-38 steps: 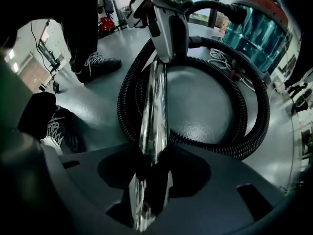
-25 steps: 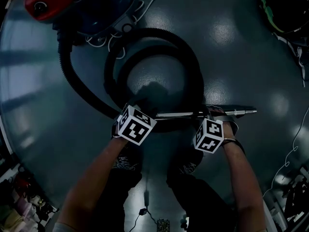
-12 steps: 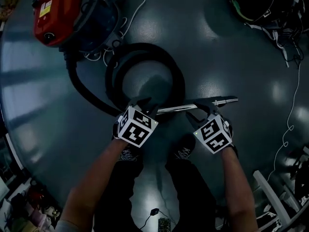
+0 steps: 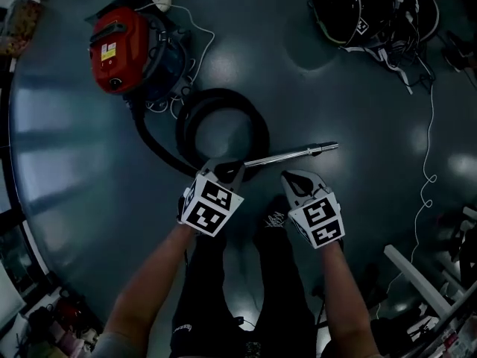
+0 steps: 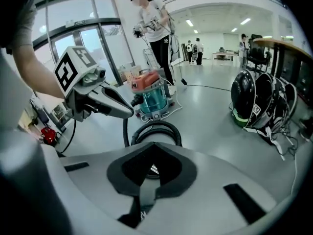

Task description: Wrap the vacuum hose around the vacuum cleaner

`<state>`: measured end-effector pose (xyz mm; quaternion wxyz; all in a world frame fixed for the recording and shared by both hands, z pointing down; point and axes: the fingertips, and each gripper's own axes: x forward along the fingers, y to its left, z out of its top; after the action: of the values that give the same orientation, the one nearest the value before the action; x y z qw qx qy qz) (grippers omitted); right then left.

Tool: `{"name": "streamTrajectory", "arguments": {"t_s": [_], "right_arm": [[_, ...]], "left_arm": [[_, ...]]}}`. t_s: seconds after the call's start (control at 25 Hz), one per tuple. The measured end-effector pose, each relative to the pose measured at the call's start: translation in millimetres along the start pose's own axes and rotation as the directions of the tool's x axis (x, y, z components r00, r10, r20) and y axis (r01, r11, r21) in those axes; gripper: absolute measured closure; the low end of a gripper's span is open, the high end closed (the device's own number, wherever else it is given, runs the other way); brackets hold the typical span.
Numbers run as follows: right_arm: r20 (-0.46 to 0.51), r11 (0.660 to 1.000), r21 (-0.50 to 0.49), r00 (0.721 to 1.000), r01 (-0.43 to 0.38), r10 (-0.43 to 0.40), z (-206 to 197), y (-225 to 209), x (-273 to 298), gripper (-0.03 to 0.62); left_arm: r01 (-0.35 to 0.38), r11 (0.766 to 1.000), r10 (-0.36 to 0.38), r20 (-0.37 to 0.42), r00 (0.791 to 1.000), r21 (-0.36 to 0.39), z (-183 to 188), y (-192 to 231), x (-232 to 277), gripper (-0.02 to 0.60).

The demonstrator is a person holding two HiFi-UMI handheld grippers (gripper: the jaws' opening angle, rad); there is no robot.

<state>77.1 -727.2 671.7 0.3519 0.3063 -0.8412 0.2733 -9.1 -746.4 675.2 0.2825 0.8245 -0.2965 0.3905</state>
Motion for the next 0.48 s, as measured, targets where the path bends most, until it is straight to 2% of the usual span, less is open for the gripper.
{"name": "streamTrajectory", "arguments": {"t_s": [0.24, 0.48], "right_arm": [[0.097, 0.995, 0.097, 0.995, -0.011, 0.001, 41.7, 41.8, -95.5, 0.589], [0.196, 0.995, 0.091, 0.98, -0.028, 0.01, 99.1, 69.0, -190.2, 0.589]], "left_arm": [[0.062, 0.998, -0.061, 0.08, 0.995, -0.017, 55.1, -68.7, -72.8, 0.575], [0.057, 0.998, -0.058, 0.145, 0.988, 0.014, 115.3, -127.5, -150.5, 0.575]]}}
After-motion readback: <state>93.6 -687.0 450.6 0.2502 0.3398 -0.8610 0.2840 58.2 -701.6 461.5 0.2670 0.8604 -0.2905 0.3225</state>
